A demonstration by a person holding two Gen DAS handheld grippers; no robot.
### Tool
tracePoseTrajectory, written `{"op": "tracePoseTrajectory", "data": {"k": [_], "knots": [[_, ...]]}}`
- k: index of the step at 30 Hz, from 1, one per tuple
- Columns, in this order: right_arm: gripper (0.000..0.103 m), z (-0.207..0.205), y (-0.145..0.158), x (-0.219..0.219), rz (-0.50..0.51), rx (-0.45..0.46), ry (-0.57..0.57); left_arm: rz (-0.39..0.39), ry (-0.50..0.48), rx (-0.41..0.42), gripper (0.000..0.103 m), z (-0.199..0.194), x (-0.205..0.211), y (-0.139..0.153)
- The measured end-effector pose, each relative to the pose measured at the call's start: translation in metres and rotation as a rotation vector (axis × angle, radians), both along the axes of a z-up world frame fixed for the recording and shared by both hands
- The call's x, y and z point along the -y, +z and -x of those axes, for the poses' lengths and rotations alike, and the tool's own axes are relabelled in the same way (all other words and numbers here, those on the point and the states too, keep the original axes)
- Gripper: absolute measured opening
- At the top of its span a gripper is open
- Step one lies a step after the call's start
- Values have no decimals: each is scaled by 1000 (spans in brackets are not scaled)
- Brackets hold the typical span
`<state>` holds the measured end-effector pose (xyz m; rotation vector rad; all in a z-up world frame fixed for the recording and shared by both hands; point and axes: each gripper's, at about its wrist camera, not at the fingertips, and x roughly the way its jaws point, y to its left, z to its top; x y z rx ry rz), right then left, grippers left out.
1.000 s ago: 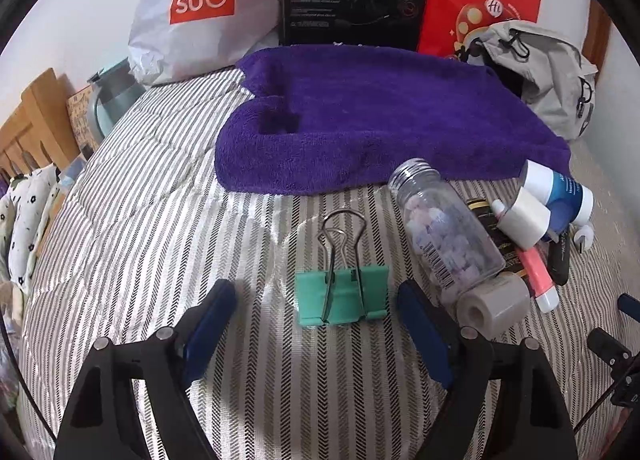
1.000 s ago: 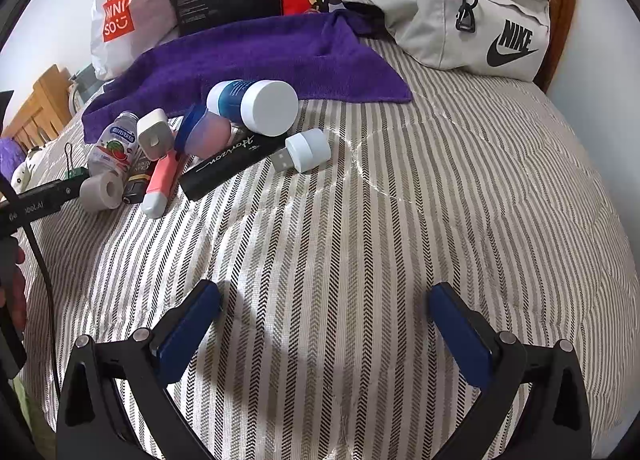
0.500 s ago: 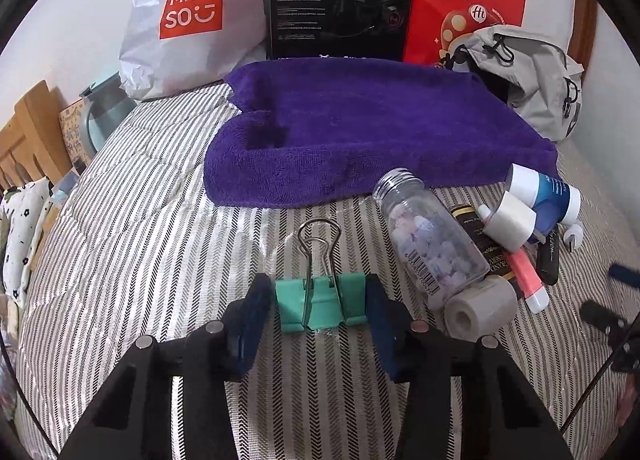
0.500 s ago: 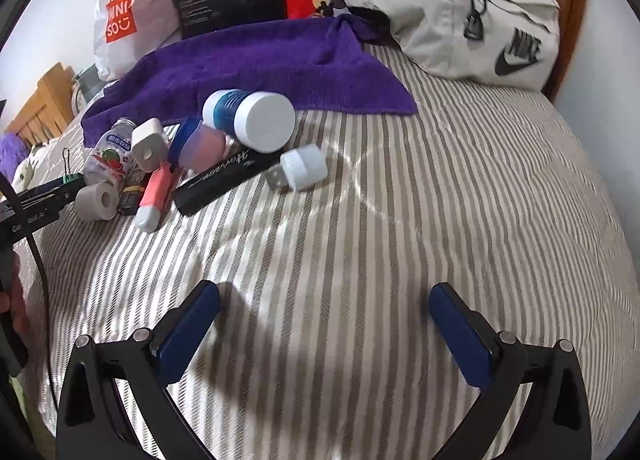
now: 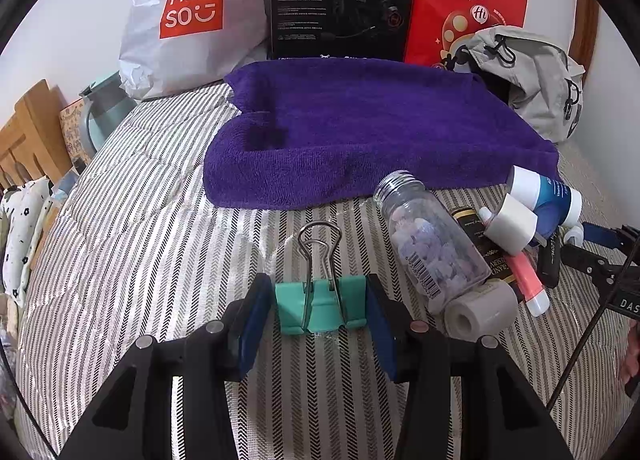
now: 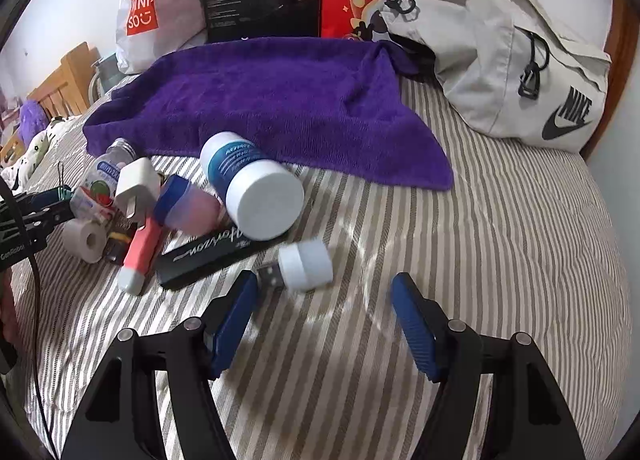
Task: Organize rigid objects
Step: 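Grasp the teal binder clip with the left tool while the right tool grasps the white USB plug, then carry both items onto the purple towel and open both tools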
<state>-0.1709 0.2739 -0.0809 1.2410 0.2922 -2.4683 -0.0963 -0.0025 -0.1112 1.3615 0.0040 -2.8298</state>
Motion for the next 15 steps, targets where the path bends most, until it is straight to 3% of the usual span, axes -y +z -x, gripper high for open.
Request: {"op": "tracePoseTrajectory", "data": {"k": [5,10,15], "knots": [[55,1,0,6,10,-13,46,-2,1,-2,45,1,0,0],[37,-1,1,13,13,-8,91,-9,3,-8,40,1,1,1],[36,-1,1,12,18,11,88,-50,-1,-15,40,0,7,2]]}}
